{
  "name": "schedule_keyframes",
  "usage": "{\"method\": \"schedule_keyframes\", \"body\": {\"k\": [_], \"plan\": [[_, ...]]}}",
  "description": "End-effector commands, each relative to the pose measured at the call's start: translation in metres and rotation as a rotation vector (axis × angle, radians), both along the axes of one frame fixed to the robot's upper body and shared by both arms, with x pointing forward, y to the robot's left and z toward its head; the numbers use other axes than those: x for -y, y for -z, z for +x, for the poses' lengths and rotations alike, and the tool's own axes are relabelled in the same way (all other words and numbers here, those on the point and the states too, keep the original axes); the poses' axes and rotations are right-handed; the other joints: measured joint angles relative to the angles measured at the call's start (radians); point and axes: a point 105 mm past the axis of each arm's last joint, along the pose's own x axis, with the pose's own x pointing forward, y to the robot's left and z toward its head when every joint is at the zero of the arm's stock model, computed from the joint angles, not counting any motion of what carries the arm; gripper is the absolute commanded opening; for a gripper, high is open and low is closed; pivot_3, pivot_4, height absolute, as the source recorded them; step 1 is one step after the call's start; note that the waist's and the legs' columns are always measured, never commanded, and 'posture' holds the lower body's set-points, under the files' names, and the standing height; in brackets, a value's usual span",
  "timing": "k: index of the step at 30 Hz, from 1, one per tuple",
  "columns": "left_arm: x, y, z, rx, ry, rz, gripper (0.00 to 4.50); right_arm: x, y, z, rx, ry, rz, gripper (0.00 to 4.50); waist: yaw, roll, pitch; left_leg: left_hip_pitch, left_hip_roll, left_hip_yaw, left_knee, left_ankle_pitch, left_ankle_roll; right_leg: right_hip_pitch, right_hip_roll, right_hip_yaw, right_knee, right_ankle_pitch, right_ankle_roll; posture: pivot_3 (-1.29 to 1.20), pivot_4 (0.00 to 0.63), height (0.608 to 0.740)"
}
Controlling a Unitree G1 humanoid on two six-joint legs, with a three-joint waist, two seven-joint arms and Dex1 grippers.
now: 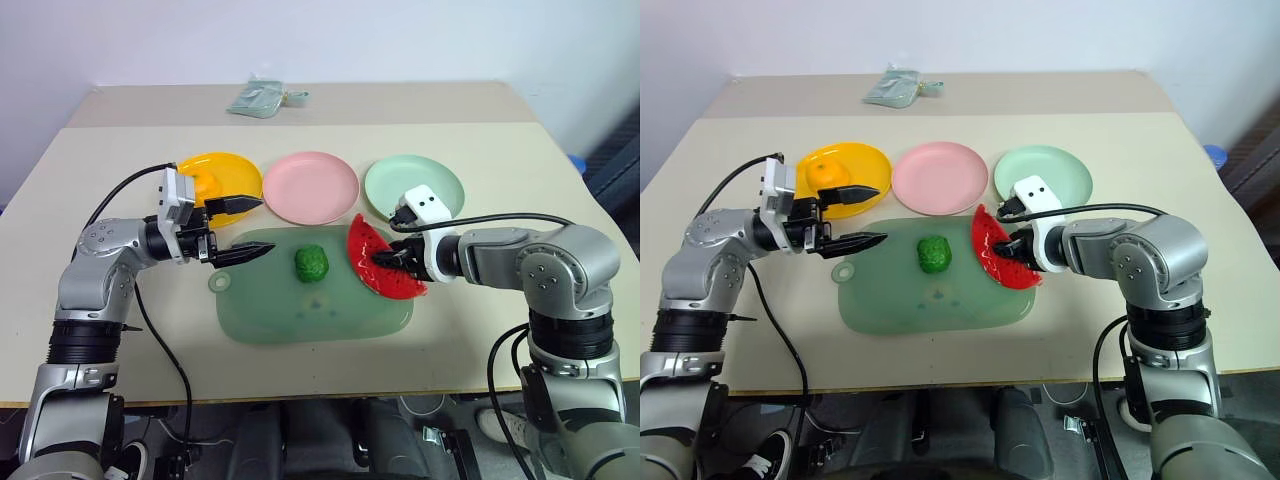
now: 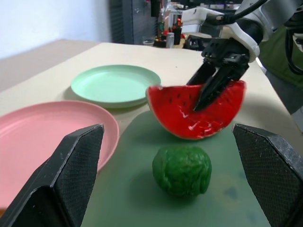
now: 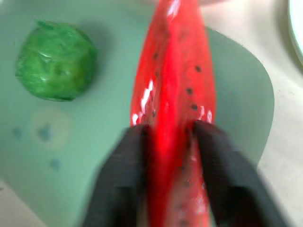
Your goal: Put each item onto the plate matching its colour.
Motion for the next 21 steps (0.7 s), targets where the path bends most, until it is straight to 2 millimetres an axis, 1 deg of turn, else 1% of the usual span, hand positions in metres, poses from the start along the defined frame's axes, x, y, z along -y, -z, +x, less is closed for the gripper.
{"method": "schedule_keyframes", "body": {"k": [1, 3, 8, 10, 12, 13, 16, 19, 21], "plan": [[0.003, -0.013, -0.002, 0.042, 0.008, -0.008, 4.5, 0.001, -0.013, 0.001, 0.039, -0.005, 0.0, 0.31, 0.0, 0.0, 0.0, 0.0, 0.0, 0.0, 0.0, 0.0, 0.0, 0.0, 0.0, 0.0, 0.0, 0.0, 0.0, 0.0, 0.15, 0.74], [0.004, -0.015, -0.002, 0.042, 0.008, -0.008, 4.5, -0.001, -0.017, 0.001, 0.052, -0.015, 0.001, 0.31, 0.0, 0.0, 0.0, 0.0, 0.0, 0.0, 0.0, 0.0, 0.0, 0.0, 0.0, 0.0, 0.0, 0.0, 0.0, 0.0, 0.15, 0.74], [0.003, -0.02, 0.0, 0.055, -0.013, -0.021, 4.5, -0.016, -0.052, 0.008, 0.178, -0.058, 0.064, 0.31, 0.0, 0.0, 0.0, 0.0, 0.0, 0.0, 0.0, 0.0, 0.0, 0.0, 0.0, 0.0, 0.0, 0.0, 0.0, 0.0, 0.15, 0.74], [0.002, -0.024, 0.002, 0.068, -0.03, -0.045, 4.5, -0.019, -0.07, 0.02, 0.266, -0.04, 0.099, 0.31, 0.0, 0.0, 0.0, 0.0, 0.0, 0.0, 0.0, 0.0, 0.0, 0.0, 0.0, 0.0, 0.0, 0.0, 0.0, 0.0, 0.15, 0.74], [0.001, -0.028, 0.006, 0.09, -0.051, -0.061, 4.5, -0.023, -0.081, 0.038, 0.346, -0.012, 0.11, 0.31, 0.001, 0.0, 0.0, 0.0, 0.0, 0.0, 0.0, 0.0, 0.0, 0.0, 0.0, 0.0, 0.0, 0.0, 0.0, 0.0, 0.15, 0.74], [0.0, -0.029, 0.007, 0.098, -0.059, -0.066, 4.5, -0.026, -0.084, 0.046, 0.387, -0.004, 0.098, 0.31, 0.001, 0.0, 0.0, 0.0, 0.0, 0.0, 0.0, 0.0, 0.0, 0.0, 0.0, 0.0, 0.0, 0.0, 0.0, 0.0, 0.15, 0.74], [0.0, -0.029, 0.011, 0.113, -0.081, -0.073, 4.5, -0.041, -0.084, 0.07, 0.423, -0.012, 0.137, 0.31, -0.002, 0.0, 0.0, 0.0, 0.0, 0.0, 0.0, 0.0, 0.0, 0.0, 0.0, 0.0, 0.0, 0.0, 0.0, 0.0, 0.15, 0.74], [-0.001, -0.028, 0.014, 0.12, -0.102, -0.066, 4.5, -0.049, -0.077, 0.091, 0.453, -0.008, 0.143, 0.31, -0.004, 0.0, 0.0, 0.0, 0.0, 0.001, -0.001, 0.0, 0.0, -0.001, 0.0, 0.0, 0.0, 0.0, 0.0, 0.0, 0.15, 0.74], [-0.003, -0.026, 0.012, 0.115, -0.107, -0.067, 4.5, -0.057, -0.073, 0.105, 0.468, 0.002, 0.177, 0.31, -0.005, 0.0, 0.0, 0.0, 0.0, 0.001, -0.001, 0.0, 0.0, -0.001, 0.0, 0.0, 0.0, 0.0, 0.0, 0.0, 0.15, 0.74]]}}
